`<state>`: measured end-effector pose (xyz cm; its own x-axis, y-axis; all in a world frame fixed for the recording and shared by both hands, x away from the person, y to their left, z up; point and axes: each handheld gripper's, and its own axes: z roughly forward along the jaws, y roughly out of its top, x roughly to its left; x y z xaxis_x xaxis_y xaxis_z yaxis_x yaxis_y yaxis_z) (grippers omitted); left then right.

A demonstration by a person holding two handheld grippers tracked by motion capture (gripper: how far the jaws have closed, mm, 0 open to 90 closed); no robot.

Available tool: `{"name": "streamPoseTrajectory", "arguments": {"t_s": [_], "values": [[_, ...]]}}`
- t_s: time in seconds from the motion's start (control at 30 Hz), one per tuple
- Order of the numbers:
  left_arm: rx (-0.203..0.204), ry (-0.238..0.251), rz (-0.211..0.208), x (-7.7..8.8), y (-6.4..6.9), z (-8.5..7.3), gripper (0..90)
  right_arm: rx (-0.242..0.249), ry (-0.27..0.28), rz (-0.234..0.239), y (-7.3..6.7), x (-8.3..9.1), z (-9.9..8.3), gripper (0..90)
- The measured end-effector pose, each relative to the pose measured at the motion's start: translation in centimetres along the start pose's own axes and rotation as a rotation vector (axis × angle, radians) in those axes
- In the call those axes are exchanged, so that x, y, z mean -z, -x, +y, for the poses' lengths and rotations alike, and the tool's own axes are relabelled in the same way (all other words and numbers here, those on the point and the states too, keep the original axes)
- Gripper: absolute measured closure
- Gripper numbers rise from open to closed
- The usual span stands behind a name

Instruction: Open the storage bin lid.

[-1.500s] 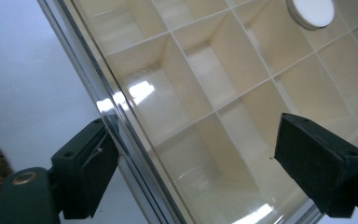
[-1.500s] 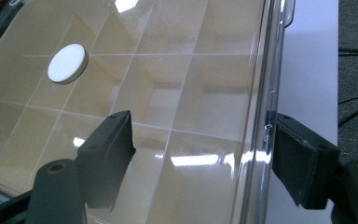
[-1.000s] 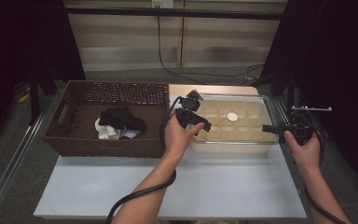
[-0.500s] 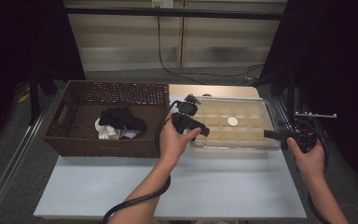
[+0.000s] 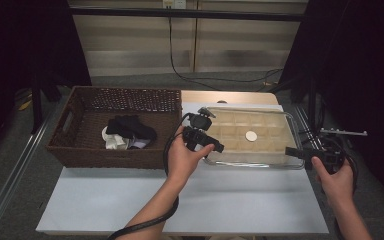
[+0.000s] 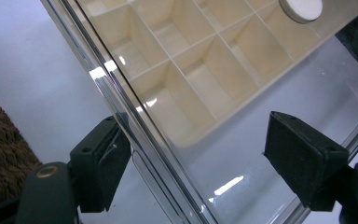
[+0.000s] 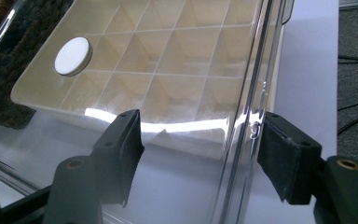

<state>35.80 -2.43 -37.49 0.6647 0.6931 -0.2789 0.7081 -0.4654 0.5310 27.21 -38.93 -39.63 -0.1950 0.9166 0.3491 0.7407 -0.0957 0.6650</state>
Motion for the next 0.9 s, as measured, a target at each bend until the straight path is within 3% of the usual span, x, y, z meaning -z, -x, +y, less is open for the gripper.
{"name": "streamPoseTrajectory", "arguments": {"t_s": [0.9], "values": [[-0.038, 0.011, -0.027, 0.9, 1.6, -4.0, 26.8, 0.009, -0.022, 0.006, -0.9, 1.6, -3.2, 35.1]]}}
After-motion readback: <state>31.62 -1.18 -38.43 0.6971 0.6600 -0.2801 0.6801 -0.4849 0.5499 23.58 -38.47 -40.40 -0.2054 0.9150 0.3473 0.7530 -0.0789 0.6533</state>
